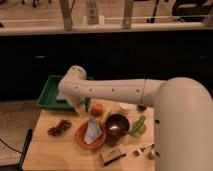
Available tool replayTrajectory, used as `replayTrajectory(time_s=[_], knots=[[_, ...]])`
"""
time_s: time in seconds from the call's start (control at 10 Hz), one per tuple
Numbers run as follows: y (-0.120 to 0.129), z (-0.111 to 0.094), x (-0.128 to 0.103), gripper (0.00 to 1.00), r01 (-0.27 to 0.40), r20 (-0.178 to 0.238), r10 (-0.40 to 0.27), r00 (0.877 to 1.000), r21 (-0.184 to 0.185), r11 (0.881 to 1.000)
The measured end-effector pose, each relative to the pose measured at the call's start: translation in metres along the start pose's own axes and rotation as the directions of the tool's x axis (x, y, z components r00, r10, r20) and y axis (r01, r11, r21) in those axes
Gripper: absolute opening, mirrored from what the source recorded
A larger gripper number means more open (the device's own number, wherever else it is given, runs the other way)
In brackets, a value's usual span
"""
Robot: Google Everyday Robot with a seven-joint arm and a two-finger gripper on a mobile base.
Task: Place grapes in table surface
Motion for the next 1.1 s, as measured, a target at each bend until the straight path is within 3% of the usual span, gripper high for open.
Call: replayTrajectory(time_s=[1.1], knots=[[-0.013,0.036,-0.032,0.8,0.116,0.087,-0.112,0.99,-0.046,0.992]])
